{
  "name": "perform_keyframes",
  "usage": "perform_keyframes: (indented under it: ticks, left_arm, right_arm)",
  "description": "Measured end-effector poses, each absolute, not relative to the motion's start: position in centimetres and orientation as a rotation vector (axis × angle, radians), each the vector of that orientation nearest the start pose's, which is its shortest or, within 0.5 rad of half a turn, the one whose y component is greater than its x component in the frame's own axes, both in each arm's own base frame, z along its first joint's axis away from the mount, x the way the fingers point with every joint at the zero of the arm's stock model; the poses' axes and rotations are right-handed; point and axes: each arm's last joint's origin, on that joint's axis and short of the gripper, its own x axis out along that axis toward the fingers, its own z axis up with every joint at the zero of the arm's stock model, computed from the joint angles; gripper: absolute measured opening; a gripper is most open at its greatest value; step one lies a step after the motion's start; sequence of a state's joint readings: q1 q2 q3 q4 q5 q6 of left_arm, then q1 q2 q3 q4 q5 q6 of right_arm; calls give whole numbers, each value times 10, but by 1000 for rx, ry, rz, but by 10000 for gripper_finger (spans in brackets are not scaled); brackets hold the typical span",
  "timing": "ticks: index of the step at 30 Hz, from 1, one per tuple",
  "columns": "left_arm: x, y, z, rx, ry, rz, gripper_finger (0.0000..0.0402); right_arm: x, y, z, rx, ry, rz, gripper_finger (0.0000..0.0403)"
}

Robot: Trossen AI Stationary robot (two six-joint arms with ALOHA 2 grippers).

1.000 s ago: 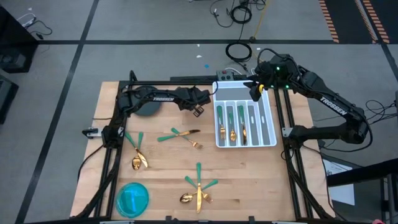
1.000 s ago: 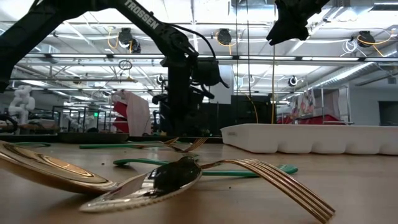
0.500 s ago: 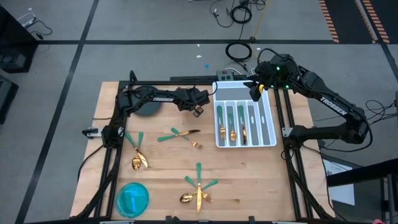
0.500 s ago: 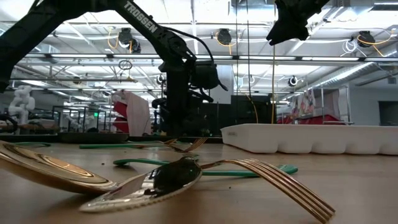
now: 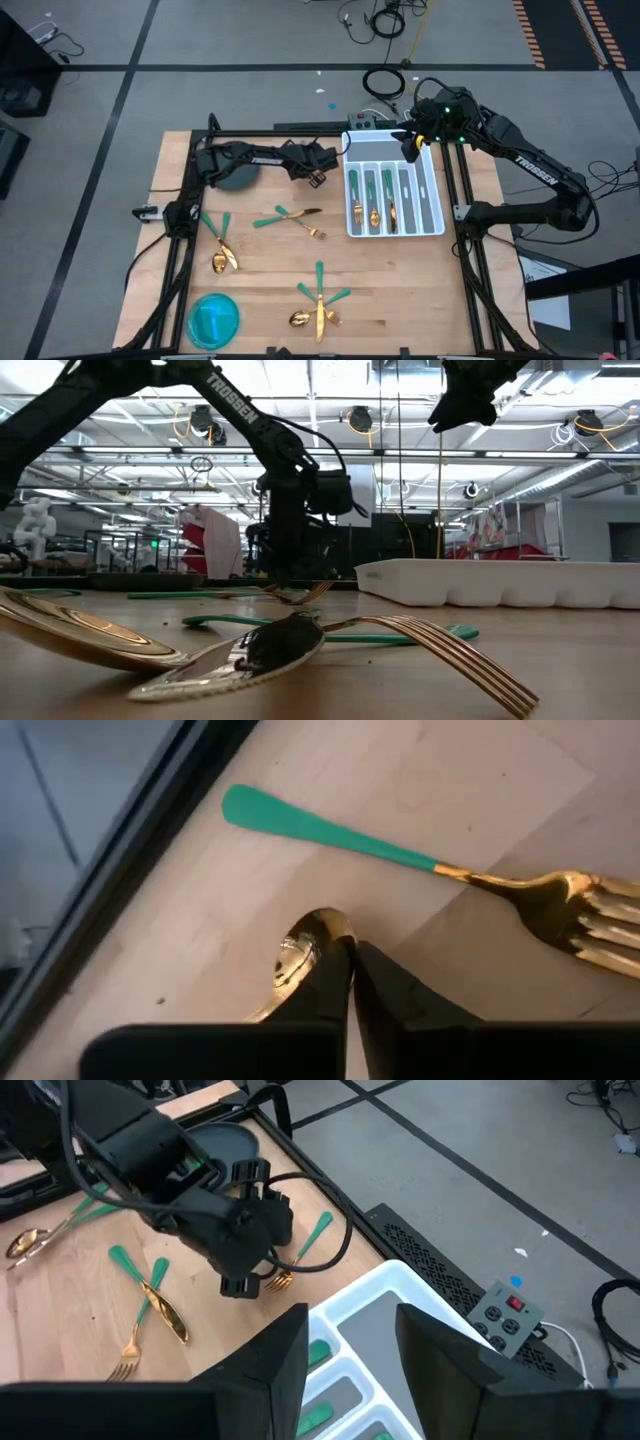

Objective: Sort silverware
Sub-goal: Put the green spoon into the white silverware organizer

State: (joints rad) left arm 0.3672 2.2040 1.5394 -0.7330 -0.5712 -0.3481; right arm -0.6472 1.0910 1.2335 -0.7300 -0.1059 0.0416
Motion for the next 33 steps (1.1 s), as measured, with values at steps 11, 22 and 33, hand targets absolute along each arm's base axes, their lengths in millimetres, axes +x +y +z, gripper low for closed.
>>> perform_keyframes:
  ticks: [11,22,33]
  left_arm:
    - [394,161,129,-105,1304,977,3]
    - [416,143,153,-85,1240,929,1]
    - [438,124,191,-21,1182,837,0]
  right_arm:
    - [171,-126,378,282,536,-544,146]
    - [171,-126,378,282,536,-547,146]
    - [170,-126,379,262,538,-550,146]
